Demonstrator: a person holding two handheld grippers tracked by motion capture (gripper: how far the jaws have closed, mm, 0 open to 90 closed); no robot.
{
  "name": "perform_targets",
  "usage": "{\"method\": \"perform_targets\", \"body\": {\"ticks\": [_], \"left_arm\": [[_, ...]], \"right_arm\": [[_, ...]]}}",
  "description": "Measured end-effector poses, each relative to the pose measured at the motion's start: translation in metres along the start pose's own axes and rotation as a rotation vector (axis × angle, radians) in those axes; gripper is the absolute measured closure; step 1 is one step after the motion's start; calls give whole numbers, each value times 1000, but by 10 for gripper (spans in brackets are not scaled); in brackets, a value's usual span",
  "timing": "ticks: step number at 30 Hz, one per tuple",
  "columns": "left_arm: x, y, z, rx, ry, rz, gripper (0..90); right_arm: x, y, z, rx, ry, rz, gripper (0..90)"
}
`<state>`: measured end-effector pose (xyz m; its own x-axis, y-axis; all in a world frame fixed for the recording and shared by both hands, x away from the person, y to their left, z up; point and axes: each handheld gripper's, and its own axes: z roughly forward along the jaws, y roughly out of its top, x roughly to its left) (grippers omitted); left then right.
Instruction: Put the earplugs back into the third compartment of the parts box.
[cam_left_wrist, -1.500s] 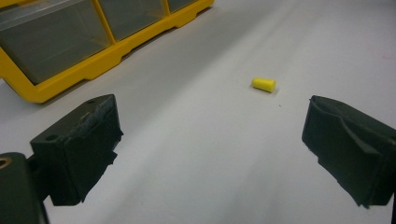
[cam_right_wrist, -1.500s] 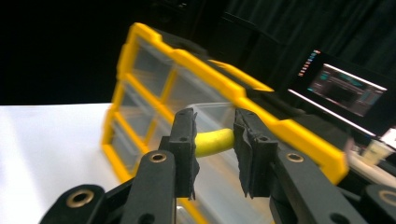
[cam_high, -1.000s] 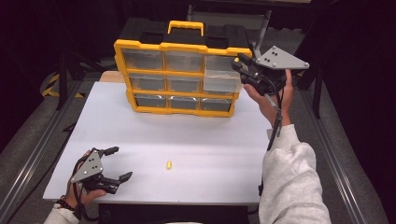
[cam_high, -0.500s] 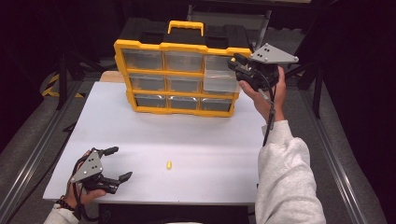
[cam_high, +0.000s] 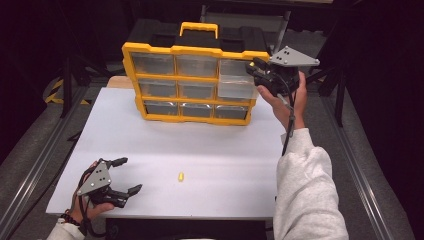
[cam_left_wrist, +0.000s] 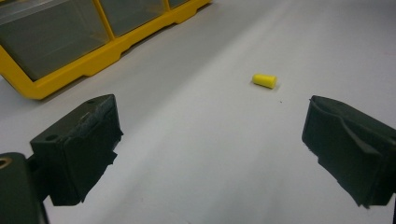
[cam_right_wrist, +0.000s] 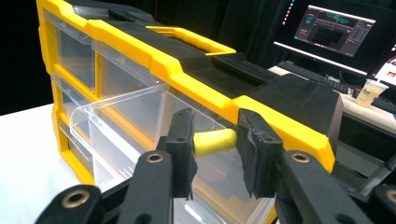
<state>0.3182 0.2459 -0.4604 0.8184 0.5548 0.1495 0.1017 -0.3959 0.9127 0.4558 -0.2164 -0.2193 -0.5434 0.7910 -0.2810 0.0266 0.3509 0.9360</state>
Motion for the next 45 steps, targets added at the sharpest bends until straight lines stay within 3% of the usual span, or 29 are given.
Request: {"method": "perform_targets", "body": {"ticks": [12,20,27,30,34,37,45], "left_arm": [[0,0,0,1,-2,0,55],[0,0,-1,0,-1,2,55],[1,-1,0,-1,-2,-7,55],[1,-1,1,0,-2,-6,55],[0,0,0,3,-1,-2,55],[0,0,1,1,-1,-4,55],[0,-1,-1,-5,9,-8,47]], "right_arm": [[0,0,1,-3,-22,5,622],[6,-1,-15,-68,-37,7,526],[27,-6,-45,-172,-12,-25,435],[32,-9,-53,-191,-3,-30,402],[51,-22,-67,-223,-3,-82,373],[56,-27,-70,-236,6,-77,360],[87,-51,-73,-250,40,-99,307]]}}
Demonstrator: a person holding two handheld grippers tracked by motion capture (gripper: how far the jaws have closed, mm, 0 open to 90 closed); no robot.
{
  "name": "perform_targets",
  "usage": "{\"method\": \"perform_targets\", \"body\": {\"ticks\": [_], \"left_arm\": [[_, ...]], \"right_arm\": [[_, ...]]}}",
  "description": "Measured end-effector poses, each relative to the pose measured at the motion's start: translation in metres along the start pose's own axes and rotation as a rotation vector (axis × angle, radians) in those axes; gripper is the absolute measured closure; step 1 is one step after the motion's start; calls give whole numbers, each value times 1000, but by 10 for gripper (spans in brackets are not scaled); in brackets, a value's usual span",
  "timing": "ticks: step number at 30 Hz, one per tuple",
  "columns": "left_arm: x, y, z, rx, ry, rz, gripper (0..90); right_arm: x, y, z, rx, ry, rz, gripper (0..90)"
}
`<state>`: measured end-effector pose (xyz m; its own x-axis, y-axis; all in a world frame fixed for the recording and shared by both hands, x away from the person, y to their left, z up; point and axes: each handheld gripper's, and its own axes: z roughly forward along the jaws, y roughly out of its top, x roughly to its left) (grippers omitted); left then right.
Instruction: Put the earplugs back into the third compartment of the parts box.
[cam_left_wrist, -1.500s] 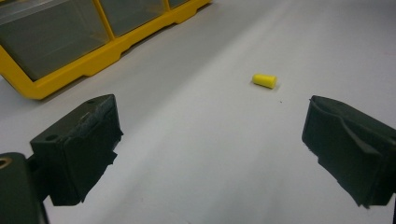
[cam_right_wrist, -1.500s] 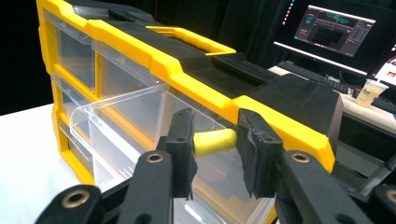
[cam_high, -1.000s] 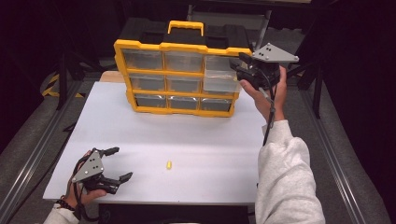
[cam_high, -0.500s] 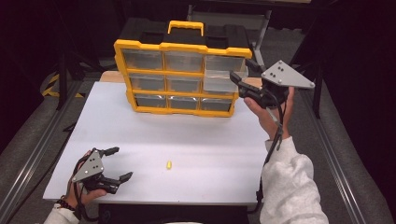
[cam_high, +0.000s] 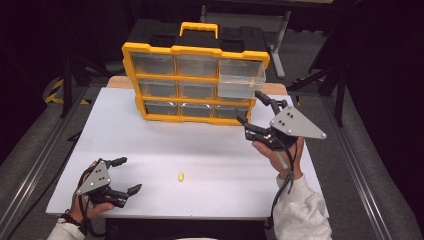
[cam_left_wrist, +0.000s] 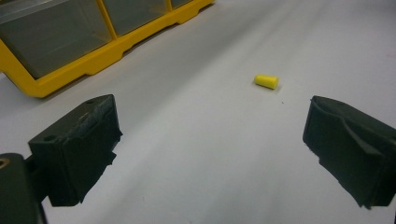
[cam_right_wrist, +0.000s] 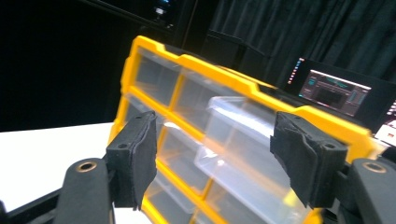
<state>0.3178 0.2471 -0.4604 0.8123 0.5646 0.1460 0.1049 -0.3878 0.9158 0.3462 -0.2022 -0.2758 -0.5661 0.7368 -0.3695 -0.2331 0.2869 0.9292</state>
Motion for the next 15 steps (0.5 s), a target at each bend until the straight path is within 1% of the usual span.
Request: {"method": "perform_targets", "body": {"ticks": [1,2,3,5,8,10,11,12,13,15], "left_arm": [[0,0,0,-1,3,2,42],[-1,0,1,5,11,3,43],[-1,0,1,5,11,3,40],[-1,0,2,9,3,2,41],[-1,0,1,2,5,5,41],[-1,0,1,3,5,3,41],[-1,0,1,3,5,3,41],[-1,0,1,3,6,3,41],[-1,0,1,3,6,4,41],[-1,0,1,-1,5,5,41]], "right_arm": [[9,-4,-1,-7,15,-18,293],[13,-6,-1,-6,25,-28,283],[13,-6,-1,-6,25,-28,283],[23,-11,-1,-5,60,-36,263],[30,-16,1,9,90,-39,242],[33,-20,2,11,108,-31,225],[33,-20,2,11,108,-31,225],[36,-26,4,20,124,-23,211],[38,-28,5,28,127,-24,190],[39,-30,6,37,133,-28,184]]}}
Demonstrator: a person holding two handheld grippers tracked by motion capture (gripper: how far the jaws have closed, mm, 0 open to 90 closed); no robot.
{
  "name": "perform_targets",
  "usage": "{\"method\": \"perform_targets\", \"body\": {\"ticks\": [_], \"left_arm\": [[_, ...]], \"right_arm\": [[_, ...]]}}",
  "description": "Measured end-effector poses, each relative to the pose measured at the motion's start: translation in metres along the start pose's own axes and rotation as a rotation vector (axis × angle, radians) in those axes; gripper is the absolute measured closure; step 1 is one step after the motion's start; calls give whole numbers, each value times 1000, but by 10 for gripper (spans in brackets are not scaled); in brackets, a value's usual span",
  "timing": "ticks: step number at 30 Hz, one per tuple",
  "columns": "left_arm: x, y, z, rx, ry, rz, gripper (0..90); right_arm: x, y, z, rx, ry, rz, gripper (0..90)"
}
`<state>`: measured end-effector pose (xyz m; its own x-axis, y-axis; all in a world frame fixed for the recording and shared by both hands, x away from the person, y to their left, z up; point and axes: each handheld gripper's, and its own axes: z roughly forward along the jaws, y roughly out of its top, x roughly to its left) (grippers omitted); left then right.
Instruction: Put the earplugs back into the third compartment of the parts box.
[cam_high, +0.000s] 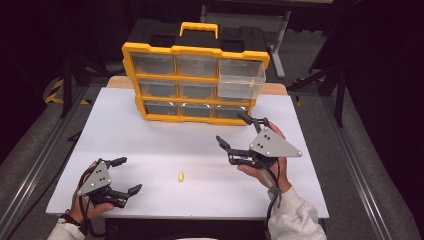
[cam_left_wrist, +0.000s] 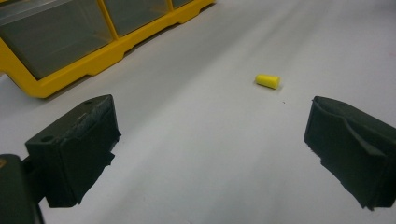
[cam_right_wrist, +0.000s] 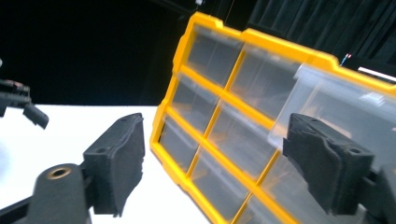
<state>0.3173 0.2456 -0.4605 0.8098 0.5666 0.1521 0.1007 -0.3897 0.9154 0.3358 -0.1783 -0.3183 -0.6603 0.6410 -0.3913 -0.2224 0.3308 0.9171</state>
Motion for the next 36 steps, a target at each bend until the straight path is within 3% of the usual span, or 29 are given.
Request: {"method": "perform_targets", "body": {"ticks": [7,16,17,18,24,26,29,36], "left_arm": [[0,0,-2,-5,2,6,41],[0,2,-4,-9,3,18,40],[-1,2,-4,-11,0,15,40],[-1,2,-4,-12,0,15,40],[-1,2,-4,-11,-2,16,40],[-1,2,-4,-12,-2,16,40],[-1,1,-3,-9,-5,16,40],[-1,1,-3,-6,-7,17,40]], "right_arm": [[9,-18,6,45,42,-13,166],[19,-38,23,99,144,32,152],[24,-45,30,133,181,48,152],[24,-45,30,133,181,48,152],[41,-72,60,257,312,106,152],[45,-75,63,277,326,107,152],[56,-87,76,338,384,122,153],[75,-96,94,393,459,129,166]]}}
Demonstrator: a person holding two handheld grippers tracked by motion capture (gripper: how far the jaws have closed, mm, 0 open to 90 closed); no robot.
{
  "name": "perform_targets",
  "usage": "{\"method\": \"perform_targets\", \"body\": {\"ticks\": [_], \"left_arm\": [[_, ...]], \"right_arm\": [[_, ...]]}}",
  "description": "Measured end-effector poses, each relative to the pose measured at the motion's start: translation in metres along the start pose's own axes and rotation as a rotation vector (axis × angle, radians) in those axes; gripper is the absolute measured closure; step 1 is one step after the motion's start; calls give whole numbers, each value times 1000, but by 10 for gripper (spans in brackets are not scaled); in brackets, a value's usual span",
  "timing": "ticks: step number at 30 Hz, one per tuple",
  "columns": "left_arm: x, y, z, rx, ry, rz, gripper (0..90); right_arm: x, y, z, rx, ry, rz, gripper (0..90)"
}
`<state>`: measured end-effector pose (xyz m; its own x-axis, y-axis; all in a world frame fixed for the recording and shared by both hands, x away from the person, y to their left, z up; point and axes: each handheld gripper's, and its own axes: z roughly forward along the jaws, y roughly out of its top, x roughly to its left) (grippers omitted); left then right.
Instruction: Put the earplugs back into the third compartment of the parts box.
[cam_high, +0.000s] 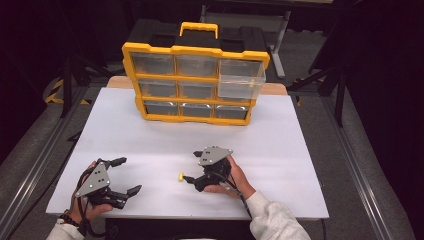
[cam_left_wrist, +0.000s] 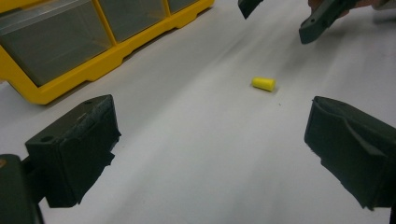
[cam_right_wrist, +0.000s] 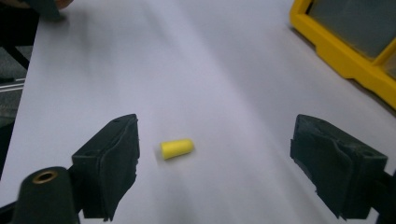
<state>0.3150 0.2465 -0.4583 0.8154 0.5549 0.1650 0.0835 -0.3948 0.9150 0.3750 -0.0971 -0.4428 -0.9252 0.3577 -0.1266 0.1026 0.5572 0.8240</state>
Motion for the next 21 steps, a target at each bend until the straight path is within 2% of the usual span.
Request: {"method": "perform_targets", "body": {"ticks": [5,6,7,11,13,16,21], "left_arm": [[0,0,0,-1,-1,-2,40],[0,0,0,-1,-1,-2,41],[0,0,1,0,-2,-3,41],[0,0,1,2,-4,-1,40],[0,-1,1,5,-4,-1,41],[1,-1,1,5,-3,-1,41],[0,-1,2,6,-4,-1,41]], "right_arm": [[4,-2,16,58,27,-2,203],[4,-2,16,58,27,-2,203],[4,-2,20,72,37,-4,244],[6,-2,26,90,49,-12,261],[7,-2,30,110,56,-23,302],[7,-2,33,120,58,-20,329],[4,-3,41,145,74,-10,432]]}}
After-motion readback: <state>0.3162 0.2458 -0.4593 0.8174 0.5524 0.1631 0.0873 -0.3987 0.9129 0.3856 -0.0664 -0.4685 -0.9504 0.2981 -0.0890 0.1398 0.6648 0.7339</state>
